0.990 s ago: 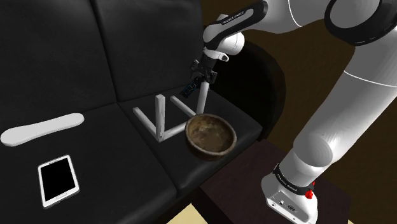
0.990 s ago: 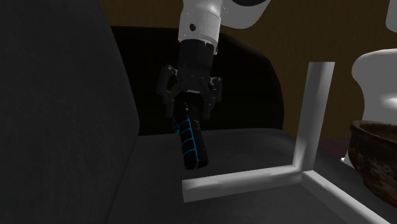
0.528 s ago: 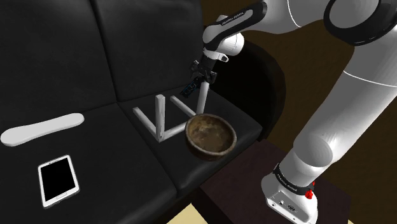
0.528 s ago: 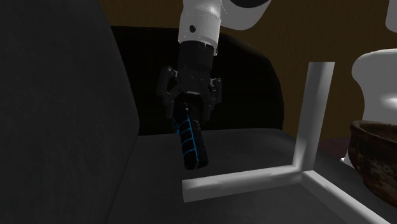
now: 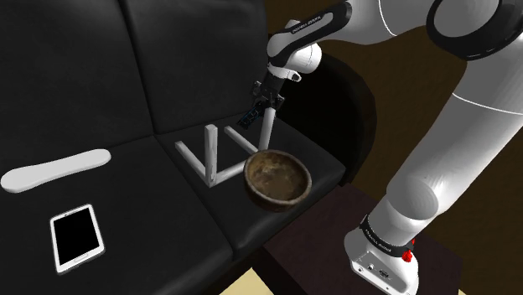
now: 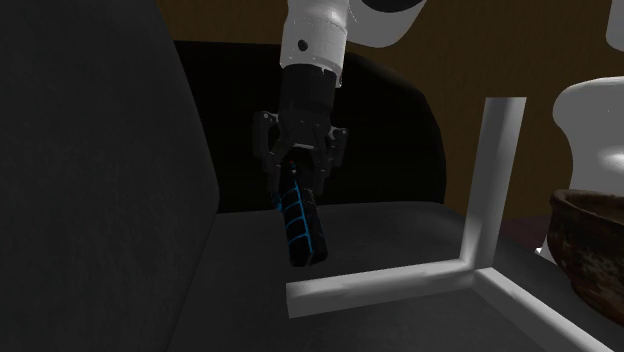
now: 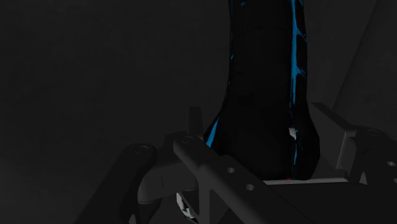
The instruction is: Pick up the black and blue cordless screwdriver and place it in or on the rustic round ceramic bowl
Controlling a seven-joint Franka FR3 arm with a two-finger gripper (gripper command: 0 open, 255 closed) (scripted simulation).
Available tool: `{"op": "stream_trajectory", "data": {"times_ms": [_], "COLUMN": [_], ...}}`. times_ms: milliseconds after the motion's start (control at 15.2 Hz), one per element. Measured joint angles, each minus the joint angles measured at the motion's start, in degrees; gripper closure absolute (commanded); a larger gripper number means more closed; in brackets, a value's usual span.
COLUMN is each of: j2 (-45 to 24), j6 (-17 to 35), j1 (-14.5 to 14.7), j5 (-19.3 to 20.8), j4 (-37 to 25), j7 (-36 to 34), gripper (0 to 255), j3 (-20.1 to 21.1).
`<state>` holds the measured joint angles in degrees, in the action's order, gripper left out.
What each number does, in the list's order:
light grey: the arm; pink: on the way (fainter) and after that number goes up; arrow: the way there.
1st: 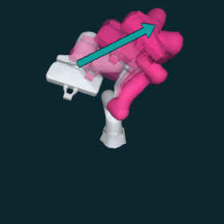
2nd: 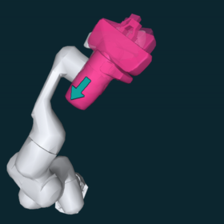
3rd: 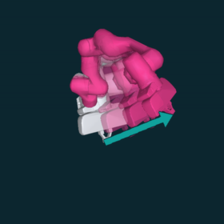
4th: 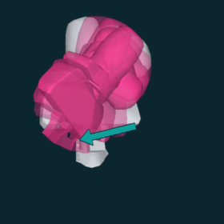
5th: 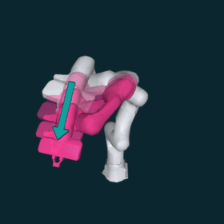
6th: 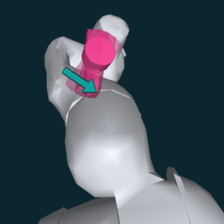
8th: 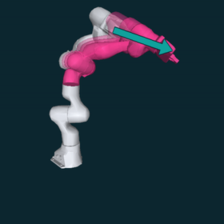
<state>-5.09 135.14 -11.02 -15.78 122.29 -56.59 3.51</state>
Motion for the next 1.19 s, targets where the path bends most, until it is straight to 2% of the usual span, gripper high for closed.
{"op": "stream_trajectory", "data": {"times_ms": [264, 1188], "j2": [0.53, 4.84], "j6": [-0.85, -10.71], "j1": [-0.05, -0.31], "j5": [0.16, 1.84], "j4": [-0.31, -6.03], "j7": [-0.19, -2.67], "gripper": [255, 255], "j3": [-0.06, -0.41]}}
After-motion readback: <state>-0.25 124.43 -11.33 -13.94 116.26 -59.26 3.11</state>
